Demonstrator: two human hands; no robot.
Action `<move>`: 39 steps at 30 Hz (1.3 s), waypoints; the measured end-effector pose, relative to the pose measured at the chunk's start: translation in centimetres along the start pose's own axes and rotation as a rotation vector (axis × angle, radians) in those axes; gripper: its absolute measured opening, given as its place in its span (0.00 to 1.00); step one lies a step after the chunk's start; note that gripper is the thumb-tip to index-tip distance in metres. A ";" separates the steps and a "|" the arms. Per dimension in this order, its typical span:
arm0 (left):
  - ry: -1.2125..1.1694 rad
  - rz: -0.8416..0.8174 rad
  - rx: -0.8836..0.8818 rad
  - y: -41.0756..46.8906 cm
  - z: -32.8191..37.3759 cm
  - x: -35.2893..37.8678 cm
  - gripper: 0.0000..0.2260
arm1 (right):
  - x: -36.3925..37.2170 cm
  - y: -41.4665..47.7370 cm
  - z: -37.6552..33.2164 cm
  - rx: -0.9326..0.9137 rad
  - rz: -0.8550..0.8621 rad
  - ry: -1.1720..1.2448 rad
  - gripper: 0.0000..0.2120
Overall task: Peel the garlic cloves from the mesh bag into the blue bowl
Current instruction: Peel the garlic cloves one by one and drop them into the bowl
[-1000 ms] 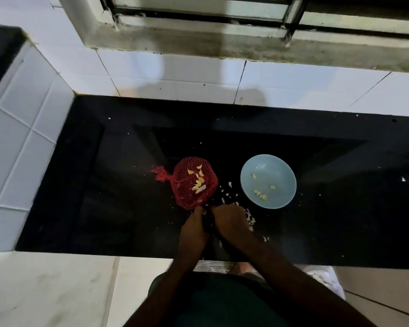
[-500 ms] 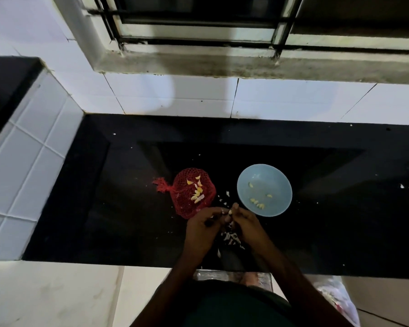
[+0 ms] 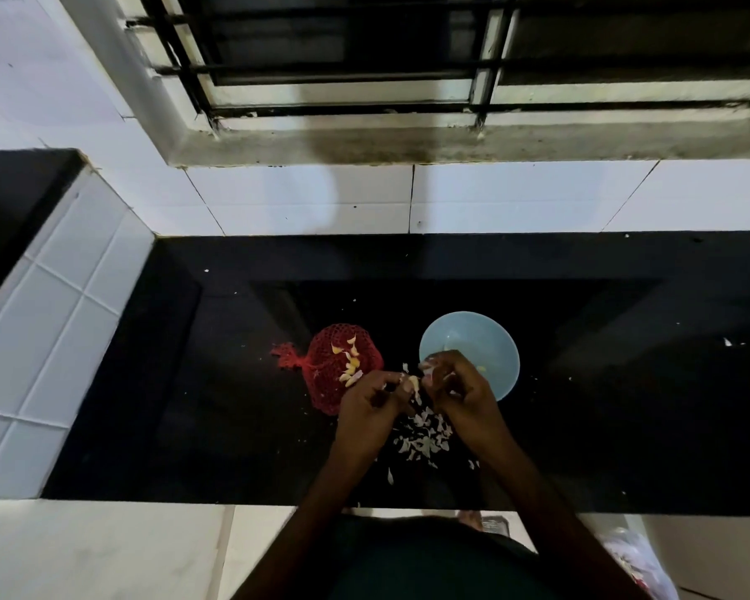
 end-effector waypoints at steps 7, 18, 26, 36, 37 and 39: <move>0.056 -0.156 -0.006 -0.1 0.1 1.2 0.05 | -1.1 0.8 0.1 -0.116 -0.127 -0.071 0.06; 0.095 -0.171 0.043 -0.1 0.1 1.5 0.03 | -1.6 0.8 0.0 -0.003 -0.140 -0.104 0.11; 0.169 -0.061 0.360 0.1 2.6 0.7 0.05 | -0.5 0.7 -2.9 -0.279 -0.199 -0.236 0.12; 0.009 0.122 0.176 -0.5 2.5 0.3 0.04 | 0.4 0.0 -3.6 -0.341 0.130 -0.253 0.06; -0.005 0.125 0.169 -0.7 2.6 0.3 0.04 | 0.3 -0.1 -3.5 -0.337 0.165 -0.254 0.06; -0.017 0.132 0.149 -1.0 2.4 0.3 0.04 | 0.0 -0.3 -3.3 -0.334 0.198 -0.244 0.05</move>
Point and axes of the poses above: each hand's wrist, its own y-axis towards the middle knuckle, its own x-axis out of the palm, z = x × y, the point moved 6 cm from there along y, towards the middle knuckle, and after that the axes turned 10 degrees about z, right-handed, at the moved point
